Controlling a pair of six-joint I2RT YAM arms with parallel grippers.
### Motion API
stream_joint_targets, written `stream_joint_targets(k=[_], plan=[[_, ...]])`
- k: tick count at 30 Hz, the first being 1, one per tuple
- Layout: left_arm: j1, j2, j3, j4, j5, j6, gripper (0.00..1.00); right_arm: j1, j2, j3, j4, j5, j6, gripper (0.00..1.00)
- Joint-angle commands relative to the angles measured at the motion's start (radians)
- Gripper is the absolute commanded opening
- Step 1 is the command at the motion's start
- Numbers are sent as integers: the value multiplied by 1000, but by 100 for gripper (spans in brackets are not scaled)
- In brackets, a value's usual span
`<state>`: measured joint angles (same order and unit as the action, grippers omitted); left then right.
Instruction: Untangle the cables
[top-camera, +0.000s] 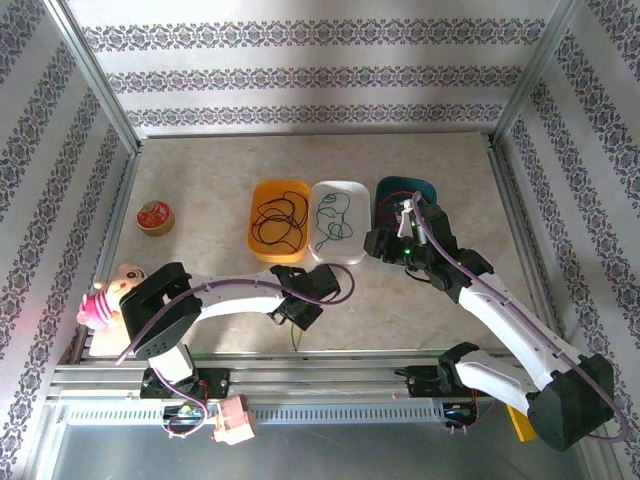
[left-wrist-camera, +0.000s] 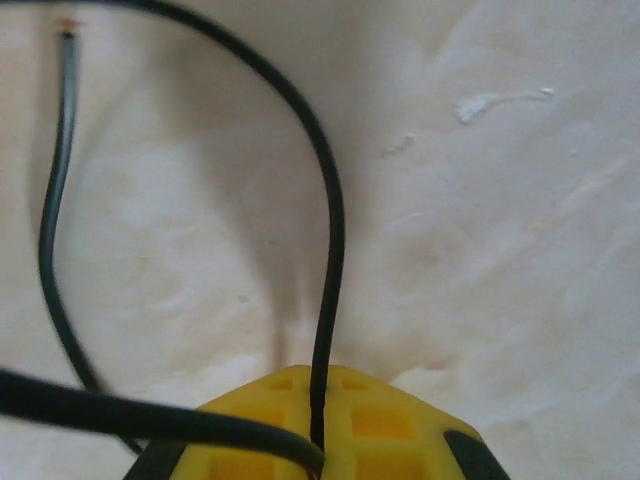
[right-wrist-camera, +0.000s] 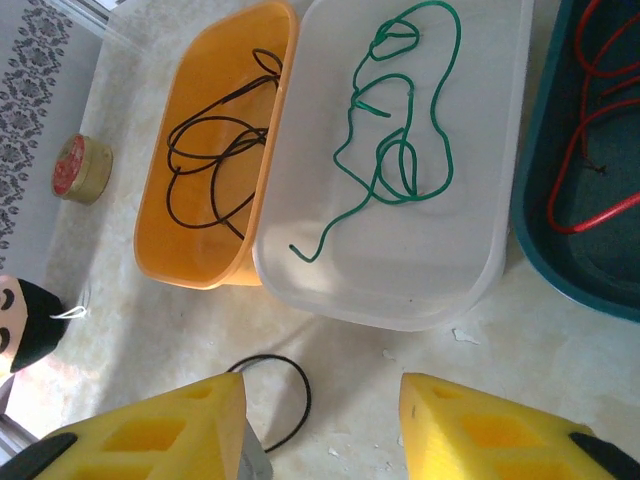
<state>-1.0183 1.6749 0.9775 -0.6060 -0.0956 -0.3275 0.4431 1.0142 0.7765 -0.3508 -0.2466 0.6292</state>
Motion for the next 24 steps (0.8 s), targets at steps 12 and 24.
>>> stream_joint_targets(k=[12, 24], plan=[[322, -380, 208, -13, -14, 105, 0, -3, 35, 41, -1, 12, -12, 45], [534, 76, 442, 171, -74, 243, 81, -2, 7, 68, -46, 14, -24, 45]])
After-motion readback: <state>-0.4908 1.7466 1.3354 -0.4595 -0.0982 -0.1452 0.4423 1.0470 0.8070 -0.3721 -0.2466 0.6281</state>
